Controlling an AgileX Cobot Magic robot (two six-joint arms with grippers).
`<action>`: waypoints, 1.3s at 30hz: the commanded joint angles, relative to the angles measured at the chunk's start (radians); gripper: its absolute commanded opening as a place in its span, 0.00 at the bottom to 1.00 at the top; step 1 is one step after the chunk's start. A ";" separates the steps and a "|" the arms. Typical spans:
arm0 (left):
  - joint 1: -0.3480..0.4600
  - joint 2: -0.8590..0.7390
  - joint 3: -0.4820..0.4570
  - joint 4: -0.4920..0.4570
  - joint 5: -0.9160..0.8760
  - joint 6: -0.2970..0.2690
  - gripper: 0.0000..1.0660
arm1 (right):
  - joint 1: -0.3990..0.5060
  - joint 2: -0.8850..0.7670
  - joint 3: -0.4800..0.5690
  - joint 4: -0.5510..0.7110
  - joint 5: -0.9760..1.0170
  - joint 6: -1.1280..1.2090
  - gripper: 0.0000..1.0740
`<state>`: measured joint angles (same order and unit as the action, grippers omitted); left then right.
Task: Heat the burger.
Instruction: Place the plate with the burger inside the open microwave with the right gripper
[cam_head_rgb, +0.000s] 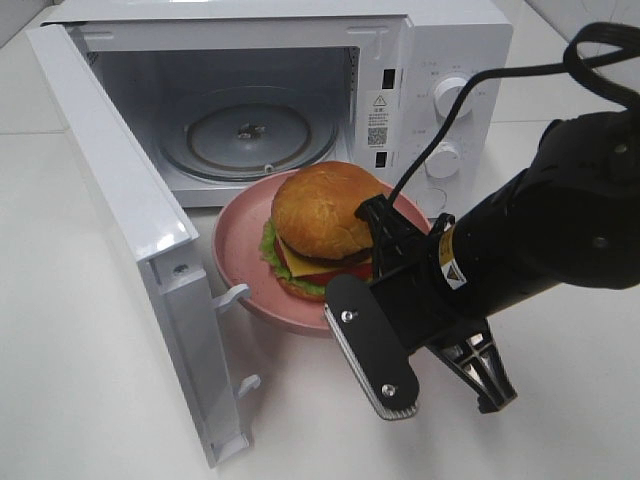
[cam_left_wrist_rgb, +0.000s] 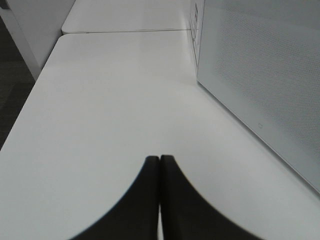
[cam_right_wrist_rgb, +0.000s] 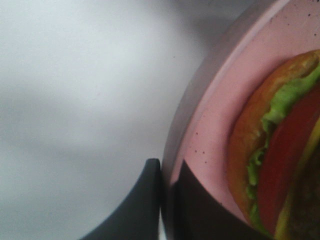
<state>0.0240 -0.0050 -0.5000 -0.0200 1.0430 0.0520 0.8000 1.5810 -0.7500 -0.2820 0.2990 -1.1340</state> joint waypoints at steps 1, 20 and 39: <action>0.004 -0.020 0.004 -0.002 -0.009 -0.005 0.00 | 0.002 -0.005 -0.042 -0.005 -0.059 -0.029 0.00; 0.004 -0.020 0.004 -0.002 -0.009 -0.005 0.00 | -0.067 0.073 -0.235 0.226 0.026 -0.319 0.00; 0.004 -0.020 0.004 -0.002 -0.009 -0.005 0.00 | -0.176 0.214 -0.453 0.413 0.125 -0.544 0.00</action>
<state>0.0240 -0.0050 -0.5000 -0.0200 1.0430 0.0520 0.6330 1.7850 -1.1550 0.1150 0.4630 -1.6570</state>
